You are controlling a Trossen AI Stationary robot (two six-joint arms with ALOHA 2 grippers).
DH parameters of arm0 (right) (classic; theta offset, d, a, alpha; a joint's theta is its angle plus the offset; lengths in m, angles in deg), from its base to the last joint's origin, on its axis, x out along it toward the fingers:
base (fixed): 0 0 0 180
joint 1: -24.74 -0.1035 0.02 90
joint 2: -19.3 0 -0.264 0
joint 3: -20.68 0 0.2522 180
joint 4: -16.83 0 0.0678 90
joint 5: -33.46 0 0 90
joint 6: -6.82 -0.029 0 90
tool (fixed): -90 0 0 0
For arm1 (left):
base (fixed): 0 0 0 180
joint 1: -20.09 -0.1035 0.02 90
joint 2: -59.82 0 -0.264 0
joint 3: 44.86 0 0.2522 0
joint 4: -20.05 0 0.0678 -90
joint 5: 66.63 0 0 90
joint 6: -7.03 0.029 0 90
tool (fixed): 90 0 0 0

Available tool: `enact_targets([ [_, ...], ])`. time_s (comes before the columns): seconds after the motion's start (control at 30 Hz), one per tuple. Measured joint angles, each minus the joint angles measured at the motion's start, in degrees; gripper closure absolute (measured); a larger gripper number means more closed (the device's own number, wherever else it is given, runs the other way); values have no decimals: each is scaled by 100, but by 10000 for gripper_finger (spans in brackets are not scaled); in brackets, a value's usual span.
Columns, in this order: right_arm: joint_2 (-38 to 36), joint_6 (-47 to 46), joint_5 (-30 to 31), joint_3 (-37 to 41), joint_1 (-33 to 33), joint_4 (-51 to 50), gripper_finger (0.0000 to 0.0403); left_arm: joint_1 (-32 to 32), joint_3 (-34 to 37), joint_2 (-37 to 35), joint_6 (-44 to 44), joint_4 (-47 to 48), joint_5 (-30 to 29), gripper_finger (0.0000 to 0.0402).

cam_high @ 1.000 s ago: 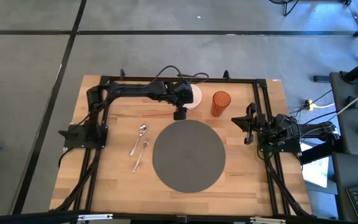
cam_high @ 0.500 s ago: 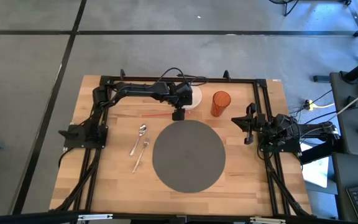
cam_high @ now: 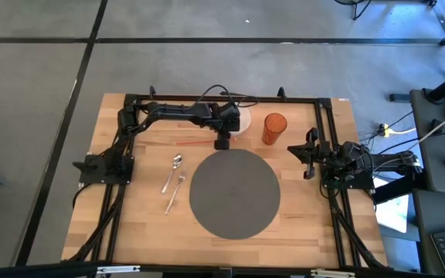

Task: Pick & Place Utensil
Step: Put the white bowl on the center of the gray mat

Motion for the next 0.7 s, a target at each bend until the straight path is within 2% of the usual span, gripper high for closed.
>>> enact_targets([
  [0.17,0,-3,-1,0,0,0,384,13,0,-7,23,-5,-32,360],
  [0.23,-1,7,0,-1,0,0,384,35,-13,-7,2,0,-229,388],
  [0.4,-2,9,-2,-1,0,-1,384,143,-205,-22,93,236,-757,397],
  [0.53,-1,8,-3,0,0,0,384,336,-587,-115,68,826,-745,398],
  [0.7,2,-7,-10,0,0,-1,384,746,-922,-594,-207,1702,-560,398],
])
